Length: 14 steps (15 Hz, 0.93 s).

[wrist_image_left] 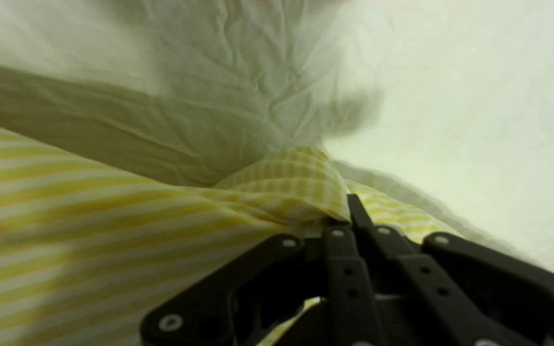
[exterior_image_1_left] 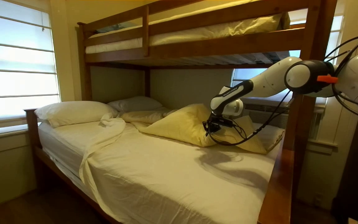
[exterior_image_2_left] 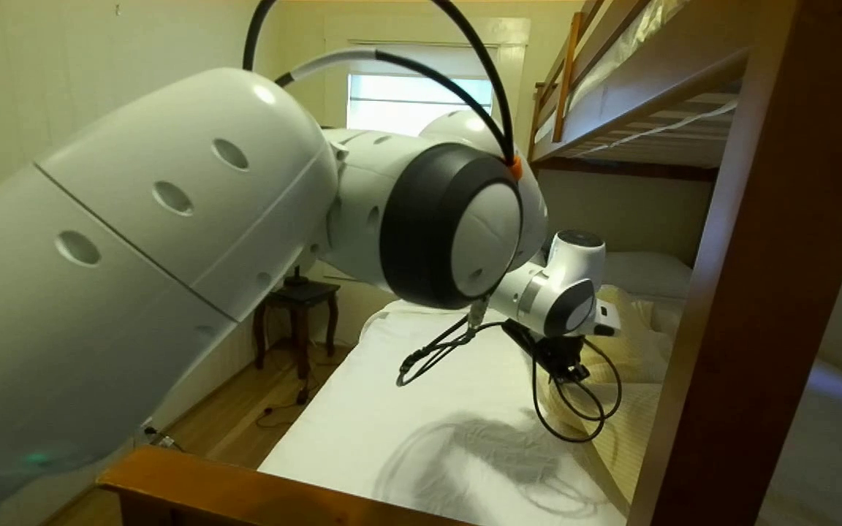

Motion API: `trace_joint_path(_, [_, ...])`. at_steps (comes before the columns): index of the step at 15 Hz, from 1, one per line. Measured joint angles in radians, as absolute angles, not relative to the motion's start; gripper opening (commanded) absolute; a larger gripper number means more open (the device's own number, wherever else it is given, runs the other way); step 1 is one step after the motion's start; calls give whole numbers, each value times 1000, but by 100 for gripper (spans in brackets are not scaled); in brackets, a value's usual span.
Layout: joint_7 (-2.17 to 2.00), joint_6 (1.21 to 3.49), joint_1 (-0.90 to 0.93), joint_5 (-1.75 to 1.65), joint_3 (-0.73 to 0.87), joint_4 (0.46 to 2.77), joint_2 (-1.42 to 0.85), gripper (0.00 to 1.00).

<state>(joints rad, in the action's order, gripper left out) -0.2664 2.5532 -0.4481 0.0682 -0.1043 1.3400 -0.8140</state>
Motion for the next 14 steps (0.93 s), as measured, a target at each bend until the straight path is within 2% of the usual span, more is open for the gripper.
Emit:
trace_joint_path(5, [-133,2516,-465,255,-94,1476,-780,1])
trace_joint_path(6, [-102,2518,-473,286,-94,1512,-768,29])
trace_joint_path(7, [-70,2522,-481,319,-94,1543,-757,29])
trace_joint_path(14, [67,2500,-474,471,-121,1750,-563,76])
